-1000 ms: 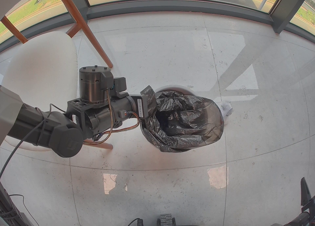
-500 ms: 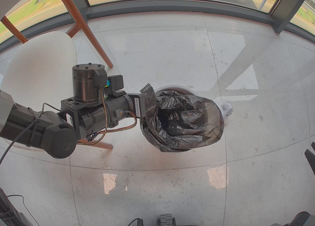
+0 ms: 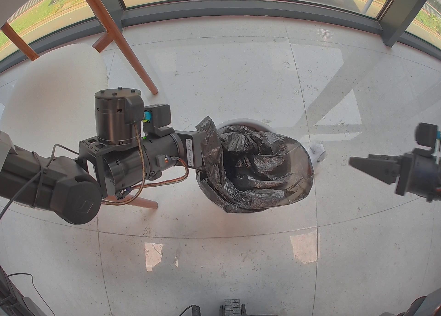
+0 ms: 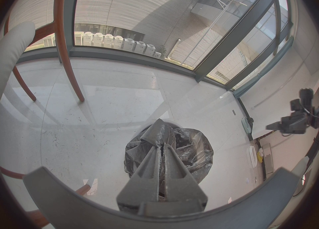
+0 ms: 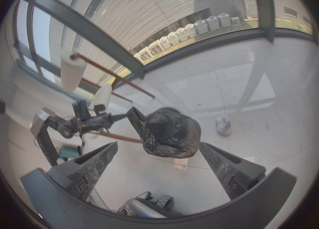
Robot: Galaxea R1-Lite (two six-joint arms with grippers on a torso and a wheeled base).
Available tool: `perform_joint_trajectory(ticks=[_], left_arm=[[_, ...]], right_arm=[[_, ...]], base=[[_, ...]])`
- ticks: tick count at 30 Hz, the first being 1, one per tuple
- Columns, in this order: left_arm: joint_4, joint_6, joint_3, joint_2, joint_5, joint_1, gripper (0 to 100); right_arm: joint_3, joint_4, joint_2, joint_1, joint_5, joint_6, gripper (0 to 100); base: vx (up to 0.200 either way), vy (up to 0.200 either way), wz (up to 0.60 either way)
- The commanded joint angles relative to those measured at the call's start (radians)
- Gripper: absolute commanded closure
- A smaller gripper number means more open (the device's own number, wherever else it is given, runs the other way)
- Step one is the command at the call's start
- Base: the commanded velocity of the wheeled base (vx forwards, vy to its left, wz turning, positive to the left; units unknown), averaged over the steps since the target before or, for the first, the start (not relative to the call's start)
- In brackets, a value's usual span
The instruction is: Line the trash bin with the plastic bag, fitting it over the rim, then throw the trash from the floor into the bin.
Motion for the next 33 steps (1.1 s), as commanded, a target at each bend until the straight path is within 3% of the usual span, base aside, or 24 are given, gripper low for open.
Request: perform_joint_trajectory(ticks=[1, 6, 9, 10, 13, 20, 25, 33], left_arm=[[0.0, 0.022, 0.071, -0.043, -0.041, -0.004, 100], [0.0, 0.022, 0.071, -0.051, -0.041, -0.012, 100], [-0.002, 0.022, 0.07, -0.051, -0.041, -0.013, 100], [-0.002, 0.022, 0.07, -0.053, -0.041, -0.013, 100], [-0.002, 0.022, 0.07, -0.053, -0.04, -0.013, 100], [-0.002, 0.02, 0.068, -0.062, -0.038, -0.013, 100], [-0.032, 0.02, 0.073, -0.062, -0.038, -0.013, 100], [-0.026, 0.022, 0.076, -0.059, -0.041, -0.015, 100]], right_arm=[[-0.236, -0.017, 0.508, -0.02, 0.154, -0.304, 0], [-0.29, -0.095, 0.586, -0.04, 0.241, -0.408, 0], [-0.317, -0.144, 0.626, -0.051, 0.256, -0.465, 0], [-0.348, -0.202, 0.661, -0.064, 0.272, -0.554, 0], [-0.408, -0.256, 0.713, -0.089, 0.305, -0.704, 0], [-0.469, -0.264, 0.765, -0.095, 0.344, -0.906, 0], [-0.526, -0.261, 0.81, -0.103, 0.344, -0.992, 0], [-0.61, -0.253, 0.88, -0.112, 0.339, -1.011, 0]], base=[[0.0, 0.0, 0.0], [0.0, 0.0, 0.0], [0.0, 0.0, 0.0], [0.0, 0.0, 0.0], [0.0, 0.0, 0.0], [0.0, 0.0, 0.0], [0.0, 0.0, 0.0], [0.0, 0.0, 0.0]])
